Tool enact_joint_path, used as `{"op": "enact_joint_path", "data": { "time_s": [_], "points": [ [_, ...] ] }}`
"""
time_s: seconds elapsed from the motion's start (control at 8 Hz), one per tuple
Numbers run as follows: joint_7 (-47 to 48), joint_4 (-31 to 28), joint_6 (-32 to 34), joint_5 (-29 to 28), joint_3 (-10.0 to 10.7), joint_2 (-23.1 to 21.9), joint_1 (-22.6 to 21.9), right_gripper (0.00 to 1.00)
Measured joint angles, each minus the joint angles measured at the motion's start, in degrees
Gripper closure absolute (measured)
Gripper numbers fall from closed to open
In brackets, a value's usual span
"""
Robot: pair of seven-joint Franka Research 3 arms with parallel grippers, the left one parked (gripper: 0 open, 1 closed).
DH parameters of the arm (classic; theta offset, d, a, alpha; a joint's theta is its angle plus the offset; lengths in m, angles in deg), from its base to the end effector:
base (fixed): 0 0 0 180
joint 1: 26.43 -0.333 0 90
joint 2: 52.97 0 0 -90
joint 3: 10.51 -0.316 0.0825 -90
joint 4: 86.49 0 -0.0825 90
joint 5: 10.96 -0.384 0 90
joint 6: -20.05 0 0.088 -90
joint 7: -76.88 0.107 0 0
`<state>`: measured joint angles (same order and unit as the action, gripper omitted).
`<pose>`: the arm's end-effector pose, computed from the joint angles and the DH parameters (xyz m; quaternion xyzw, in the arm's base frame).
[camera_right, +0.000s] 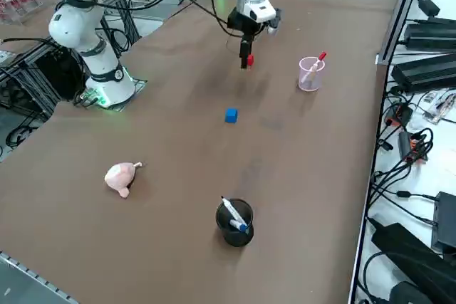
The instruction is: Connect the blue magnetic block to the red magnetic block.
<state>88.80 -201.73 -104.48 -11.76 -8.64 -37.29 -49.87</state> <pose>0.5433 0.2159 0.3097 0.9952 0.0801 -0.0536 0.0150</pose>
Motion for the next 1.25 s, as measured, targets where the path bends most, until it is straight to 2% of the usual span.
{"op": "enact_joint_path", "data": {
  "time_s": [0.38,0.88,1.25],
  "points": [
    [5.9,0.3,-5.4,-0.3,-0.1,4.2,-7.1,0.01],
    [14.1,3.8,-5.9,-1.5,-0.1,8.7,-11.9,0.01],
    [17.5,3.9,-7.7,-1.7,-0.1,11.8,-13.1,0.01]
  ]
}}
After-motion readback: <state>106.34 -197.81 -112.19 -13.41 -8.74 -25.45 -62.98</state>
